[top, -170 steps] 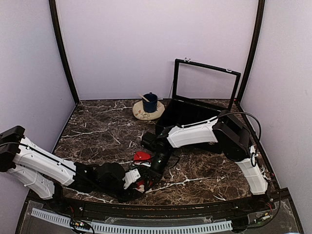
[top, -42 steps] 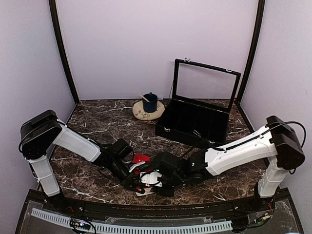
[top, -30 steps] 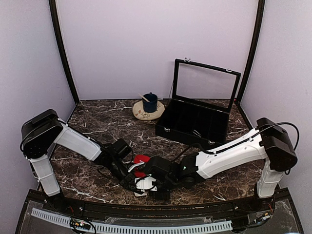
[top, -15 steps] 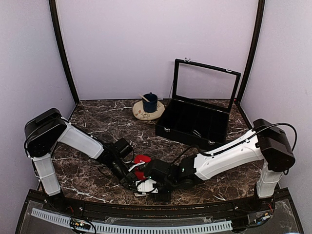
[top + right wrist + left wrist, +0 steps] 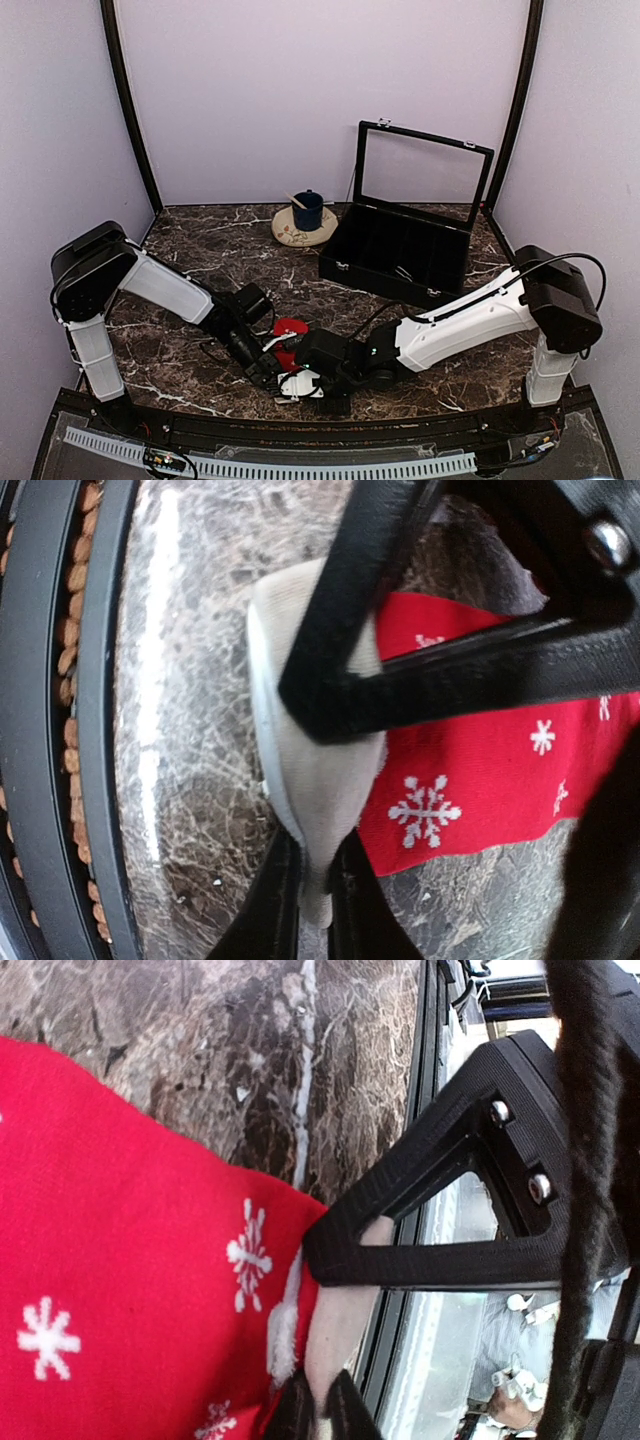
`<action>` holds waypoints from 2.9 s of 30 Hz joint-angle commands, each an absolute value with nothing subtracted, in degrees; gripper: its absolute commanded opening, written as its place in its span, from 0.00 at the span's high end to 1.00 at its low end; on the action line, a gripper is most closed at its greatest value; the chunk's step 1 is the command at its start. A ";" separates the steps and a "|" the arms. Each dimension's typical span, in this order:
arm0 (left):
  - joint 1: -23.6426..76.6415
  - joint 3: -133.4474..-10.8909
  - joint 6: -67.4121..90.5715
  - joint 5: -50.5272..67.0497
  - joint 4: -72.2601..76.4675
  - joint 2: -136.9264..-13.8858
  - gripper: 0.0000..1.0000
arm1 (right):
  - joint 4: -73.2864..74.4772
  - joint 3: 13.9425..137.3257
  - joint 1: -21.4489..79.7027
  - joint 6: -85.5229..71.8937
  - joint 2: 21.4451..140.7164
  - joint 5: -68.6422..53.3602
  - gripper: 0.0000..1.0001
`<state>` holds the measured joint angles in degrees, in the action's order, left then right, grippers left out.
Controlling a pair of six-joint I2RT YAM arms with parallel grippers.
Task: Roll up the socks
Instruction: Roll the sock at the center of the board.
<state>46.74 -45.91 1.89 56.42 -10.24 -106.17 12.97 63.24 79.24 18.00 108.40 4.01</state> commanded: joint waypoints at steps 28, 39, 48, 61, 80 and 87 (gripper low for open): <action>44.62 -31.93 15.73 23.31 4.01 -80.78 0.66 | 22.80 68.18 66.62 6.53 112.65 -22.86 0.99; 53.49 -18.74 12.61 7.85 20.21 -65.96 0.66 | 28.97 72.06 61.96 6.86 116.82 -34.04 0.99; 59.24 -18.70 3.21 9.09 21.11 -65.74 0.65 | 34.71 76.28 60.15 8.53 120.37 -38.77 0.99; 63.45 -25.06 -6.30 12.38 15.31 -72.34 0.58 | 37.19 78.92 58.82 8.51 122.12 -41.69 0.99; 66.62 -29.45 -14.32 11.20 11.51 -81.49 0.60 | 38.74 79.69 58.24 9.23 122.78 -43.55 0.99; 66.80 -29.89 -16.17 7.85 13.07 -82.23 0.59 | 38.94 80.02 58.18 9.38 123.11 -44.16 0.99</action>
<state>66.54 -28.18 -14.20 10.09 13.08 -81.84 37.45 79.05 58.59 8.56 121.54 -44.03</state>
